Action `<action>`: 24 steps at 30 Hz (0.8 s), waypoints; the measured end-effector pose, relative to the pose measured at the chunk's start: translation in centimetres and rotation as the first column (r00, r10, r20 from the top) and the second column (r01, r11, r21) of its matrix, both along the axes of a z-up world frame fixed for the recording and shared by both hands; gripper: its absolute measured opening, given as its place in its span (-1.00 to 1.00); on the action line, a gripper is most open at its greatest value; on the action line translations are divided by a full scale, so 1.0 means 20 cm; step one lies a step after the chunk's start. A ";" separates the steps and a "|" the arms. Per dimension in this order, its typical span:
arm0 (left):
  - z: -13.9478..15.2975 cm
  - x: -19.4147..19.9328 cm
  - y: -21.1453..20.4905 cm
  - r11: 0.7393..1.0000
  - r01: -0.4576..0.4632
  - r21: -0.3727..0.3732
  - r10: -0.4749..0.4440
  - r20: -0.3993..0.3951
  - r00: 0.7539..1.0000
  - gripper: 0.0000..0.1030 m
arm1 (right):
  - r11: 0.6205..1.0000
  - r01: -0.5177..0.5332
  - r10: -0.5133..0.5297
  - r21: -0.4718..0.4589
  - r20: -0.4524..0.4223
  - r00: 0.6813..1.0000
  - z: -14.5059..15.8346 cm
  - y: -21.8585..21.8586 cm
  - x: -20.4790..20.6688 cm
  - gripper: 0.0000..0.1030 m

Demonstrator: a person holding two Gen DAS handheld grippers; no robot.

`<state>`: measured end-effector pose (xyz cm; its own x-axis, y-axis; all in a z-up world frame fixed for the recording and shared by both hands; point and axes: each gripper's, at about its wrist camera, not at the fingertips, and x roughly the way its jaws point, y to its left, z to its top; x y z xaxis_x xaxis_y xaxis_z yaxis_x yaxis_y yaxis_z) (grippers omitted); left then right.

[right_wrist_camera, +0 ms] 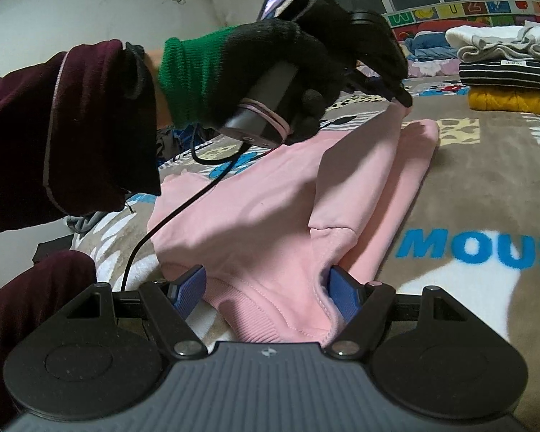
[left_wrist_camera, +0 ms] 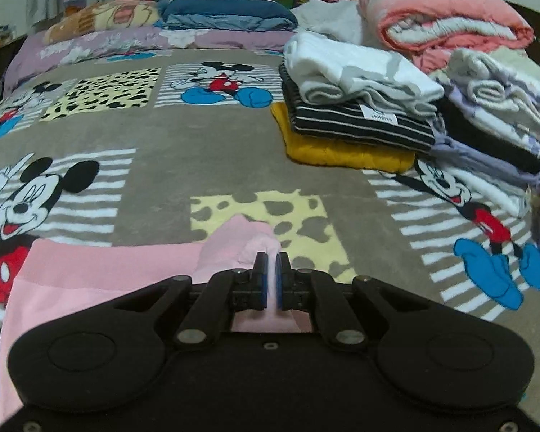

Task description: Fold clothes

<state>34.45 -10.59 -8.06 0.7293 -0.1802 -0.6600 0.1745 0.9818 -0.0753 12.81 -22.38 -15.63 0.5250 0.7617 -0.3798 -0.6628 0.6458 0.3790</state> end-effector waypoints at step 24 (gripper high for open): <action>-0.03 0.05 0.17 0.999 0.041 0.027 -0.041 0.004 0.999 -0.49 | 0.999 0.038 -0.039 0.012 0.034 0.999 0.07 -0.10 -0.03 0.43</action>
<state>35.40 -7.11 -8.72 0.7244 -0.1925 -0.6620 0.2150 0.9754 -0.0484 12.18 -24.41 -14.22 0.5665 0.7447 -0.3529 -0.6502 0.6670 0.3637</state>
